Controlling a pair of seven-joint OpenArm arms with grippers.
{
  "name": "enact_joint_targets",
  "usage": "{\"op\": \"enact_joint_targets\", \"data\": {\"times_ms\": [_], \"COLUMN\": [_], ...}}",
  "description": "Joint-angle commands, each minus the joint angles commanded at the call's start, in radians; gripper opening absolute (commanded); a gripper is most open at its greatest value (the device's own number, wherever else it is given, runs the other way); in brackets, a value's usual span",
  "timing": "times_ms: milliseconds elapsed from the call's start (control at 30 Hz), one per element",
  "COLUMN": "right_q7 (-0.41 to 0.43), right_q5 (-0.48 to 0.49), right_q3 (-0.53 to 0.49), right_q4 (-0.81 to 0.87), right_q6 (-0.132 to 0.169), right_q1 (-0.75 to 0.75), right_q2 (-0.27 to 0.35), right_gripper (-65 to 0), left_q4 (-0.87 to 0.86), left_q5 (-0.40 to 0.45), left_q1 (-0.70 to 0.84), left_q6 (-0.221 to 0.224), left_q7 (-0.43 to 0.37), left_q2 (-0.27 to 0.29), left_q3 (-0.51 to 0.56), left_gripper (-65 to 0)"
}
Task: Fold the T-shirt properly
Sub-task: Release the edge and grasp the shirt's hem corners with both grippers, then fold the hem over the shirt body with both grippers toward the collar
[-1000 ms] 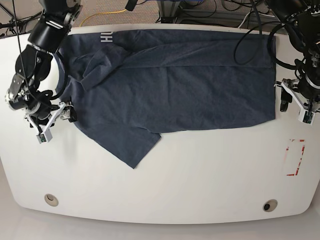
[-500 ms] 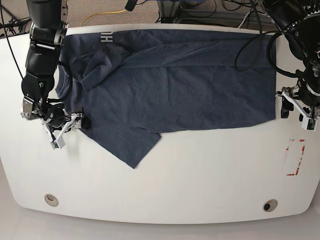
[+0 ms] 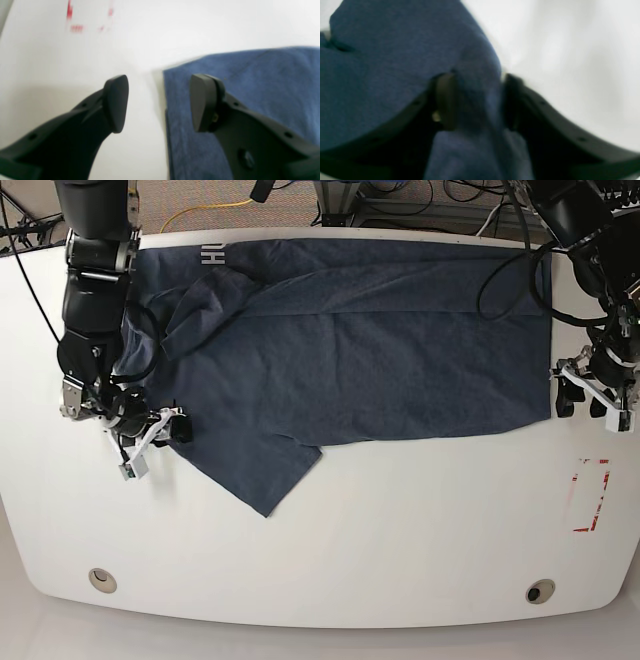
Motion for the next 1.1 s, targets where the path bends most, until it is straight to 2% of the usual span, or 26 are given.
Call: {"op": "enact_joint_targets", "data": {"times_ms": [100,200,433,733,933,1033,1100], "right_q7": [0.000,0.000,-0.002,-0.002,-0.002,-0.002,-0.002], "right_q5": [0.000,0.000,0.000,0.002,0.003,0.003,0.002], "right_q3": [0.000,0.000,0.000,0.000,0.000,0.000,0.000], "right_q4": [0.000,0.000,0.003,0.006,0.006,0.006,0.008], "right_q6": [0.000,0.000,0.000,0.000,0.000,0.000,0.000], "right_q1": [-0.002,-0.002,-0.017,-0.023,-0.023,-0.023,-0.023], "right_q2": [-0.002,-0.002,-0.002,-0.002,-0.002,-0.002,-0.002], "right_gripper": [-58.3,-62.5,-62.6,-62.8,-63.1,-63.1,-63.3], "left_q4": [-0.061,-0.117,-0.210,-0.318,-0.365,-0.381,-0.423], "left_q5": [0.000,0.000,0.000,0.000,0.000,0.000,0.000], "left_q1": [-0.017,-0.037,-0.064,-0.117,-0.166,-0.166,-0.170], "left_q6": [0.017,0.017,0.017,0.017,0.021,0.023,0.023], "left_q7": [-0.003,-0.003,-0.003,-0.005,-0.064,-0.106,-0.132], "left_q2": [-0.002,-0.002,-0.003,-0.003,-0.002,0.000,0.000], "left_q3": [0.002,0.002,0.005,0.109,0.164,0.178,0.199], "left_gripper": [-28.8,-28.8,-28.8,-28.6,-29.3,-36.1,-44.7]}}
